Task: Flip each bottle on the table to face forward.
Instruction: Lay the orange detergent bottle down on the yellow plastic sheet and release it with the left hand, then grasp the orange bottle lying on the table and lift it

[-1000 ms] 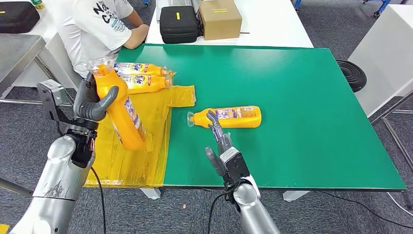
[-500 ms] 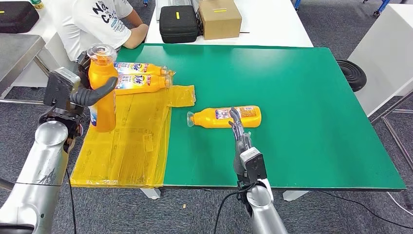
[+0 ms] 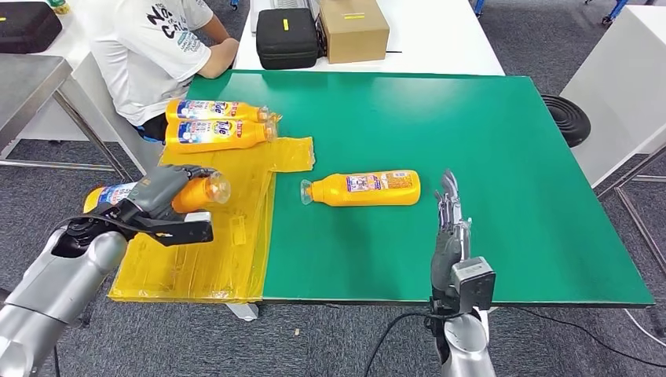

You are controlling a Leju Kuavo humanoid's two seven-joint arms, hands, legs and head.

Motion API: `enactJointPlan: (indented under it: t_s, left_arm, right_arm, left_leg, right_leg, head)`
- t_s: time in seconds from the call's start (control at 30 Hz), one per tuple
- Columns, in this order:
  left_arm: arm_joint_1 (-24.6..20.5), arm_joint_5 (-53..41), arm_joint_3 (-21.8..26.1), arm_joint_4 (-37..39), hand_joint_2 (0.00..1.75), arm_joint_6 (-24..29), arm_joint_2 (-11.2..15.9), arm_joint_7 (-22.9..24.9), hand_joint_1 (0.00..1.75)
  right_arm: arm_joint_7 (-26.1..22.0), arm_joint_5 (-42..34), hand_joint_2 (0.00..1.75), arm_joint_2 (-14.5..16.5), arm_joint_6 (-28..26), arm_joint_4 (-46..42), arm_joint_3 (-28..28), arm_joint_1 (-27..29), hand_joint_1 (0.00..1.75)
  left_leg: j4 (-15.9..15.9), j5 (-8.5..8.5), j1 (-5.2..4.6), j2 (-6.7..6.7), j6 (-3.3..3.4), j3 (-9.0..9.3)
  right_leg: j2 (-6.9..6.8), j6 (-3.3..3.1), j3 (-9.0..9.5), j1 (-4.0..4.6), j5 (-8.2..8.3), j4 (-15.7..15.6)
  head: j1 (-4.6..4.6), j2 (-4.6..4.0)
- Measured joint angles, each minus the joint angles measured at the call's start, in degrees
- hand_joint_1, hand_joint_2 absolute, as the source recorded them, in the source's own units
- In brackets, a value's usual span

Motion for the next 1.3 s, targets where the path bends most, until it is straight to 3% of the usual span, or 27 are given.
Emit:
enactJointPlan:
  t_s: [0.17, 0.33, 0.6, 1.3]
  left_arm:
    - [1.16, -2.35, -3.32, -0.01, 1.75, -0.41, 2.21, 0.41, 1.75]
    - [5.09, -5.77, -6.36, 1.47, 1.75, 2.61, 2.29, 1.56, 1.75]
    - [7.03, -7.38, -8.79, 6.58, 1.75, 5.48, -0.44, 2.12, 1.75]
    - [3.99, -8.1, -9.92, 14.46, 1.75, 6.92, -6.72, 0.02, 1.75]
  right_arm:
    - [-0.26, -0.07, 0.0, -0.4, 0.08, -0.2, -0.36, 0.16, 0.0]
    - [-0.79, -0.69, 0.0, -0.79, 0.12, 0.59, -0.12, -0.07, 0.0]
    - [-0.87, -1.22, 0.0, -0.92, -0.25, 2.64, 0.75, -0.87, 0.0]
    - [-0.7, -2.16, 0.0, -1.45, -1.43, 5.0, 0.92, -0.95, 0.0]
  left_leg:
    - [0.0, 0.0, -0.01, -0.02, 0.0, -0.02]
    - [0.0, 0.0, -0.02, -0.03, 0.01, -0.06]
    - [0.0, 0.0, -0.03, -0.05, 0.01, -0.08]
    - [0.0, 0.01, -0.04, -0.13, 0.02, 0.11]
  right_leg:
    - [-0.01, 0.0, 0.03, -0.02, 0.0, 0.0]
    - [-0.01, 0.01, -0.02, -0.03, 0.0, -0.01]
    - [-0.03, 0.0, -0.04, -0.01, 0.0, -0.01]
    - [-0.08, 0.01, 0.22, -0.02, -0.01, -0.02]
  head:
    - [0.0, 0.0]
    - [0.01, 0.0]
    - [0.0, 0.0]
    - [-0.01, 0.0]
